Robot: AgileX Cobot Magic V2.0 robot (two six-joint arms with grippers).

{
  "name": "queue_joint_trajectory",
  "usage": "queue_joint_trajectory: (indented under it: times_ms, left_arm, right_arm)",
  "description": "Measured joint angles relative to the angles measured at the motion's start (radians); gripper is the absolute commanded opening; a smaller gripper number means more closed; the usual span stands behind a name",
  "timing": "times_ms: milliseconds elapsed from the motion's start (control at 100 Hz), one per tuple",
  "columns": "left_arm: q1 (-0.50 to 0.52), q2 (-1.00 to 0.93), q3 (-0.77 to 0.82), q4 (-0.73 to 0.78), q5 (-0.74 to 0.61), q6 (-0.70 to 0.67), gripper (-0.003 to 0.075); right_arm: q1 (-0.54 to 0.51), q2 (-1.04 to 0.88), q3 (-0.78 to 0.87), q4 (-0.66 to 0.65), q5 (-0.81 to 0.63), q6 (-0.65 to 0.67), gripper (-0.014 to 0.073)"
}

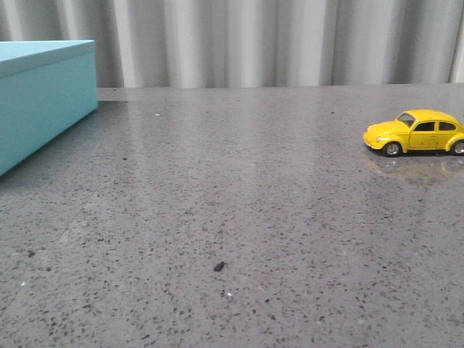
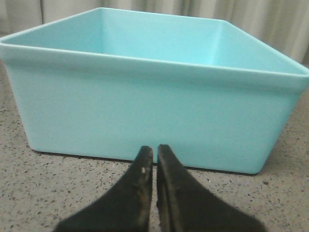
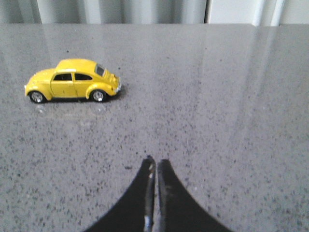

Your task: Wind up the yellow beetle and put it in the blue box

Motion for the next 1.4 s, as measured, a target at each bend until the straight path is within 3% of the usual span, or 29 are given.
queue_joint_trajectory:
  times_ms: [280, 520, 870, 990, 1140, 1400]
  left_arm:
    - [0.000, 0.000, 0.000, 0.021, -0.028, 0.000, -0.0021]
    - [0.000, 0.000, 0.000, 0.002, -0.140, 0.000, -0.0021]
    - [0.000, 0.000, -0.024, 0.039, -0.127, 0.000, -0.0021]
    - [0.000, 0.000, -0.084, 0.054, -0.123, 0.000, -0.0021]
    - [0.000, 0.027, -0.171, 0.056, -0.123, 0.000, -0.0021]
    - [0.000, 0.086, -0.248, 0.058, -0.125, 0.000, -0.0021]
  right_arm:
    - [0.000, 0.000, 0.000, 0.000, -0.051, 0.000, -0.0041]
    - [0.000, 0.000, 0.000, 0.000, -0.051, 0.000, -0.0041]
    - [0.000, 0.107, -0.014, 0.027, -0.047, 0.000, -0.0041]
    - [0.000, 0.224, -0.100, 0.069, -0.023, 0.000, -0.0041]
    - [0.000, 0.392, -0.272, 0.083, 0.121, 0.000, -0.0041]
    - [0.015, 0.558, -0.404, 0.105, 0.143, 0.000, -0.0041]
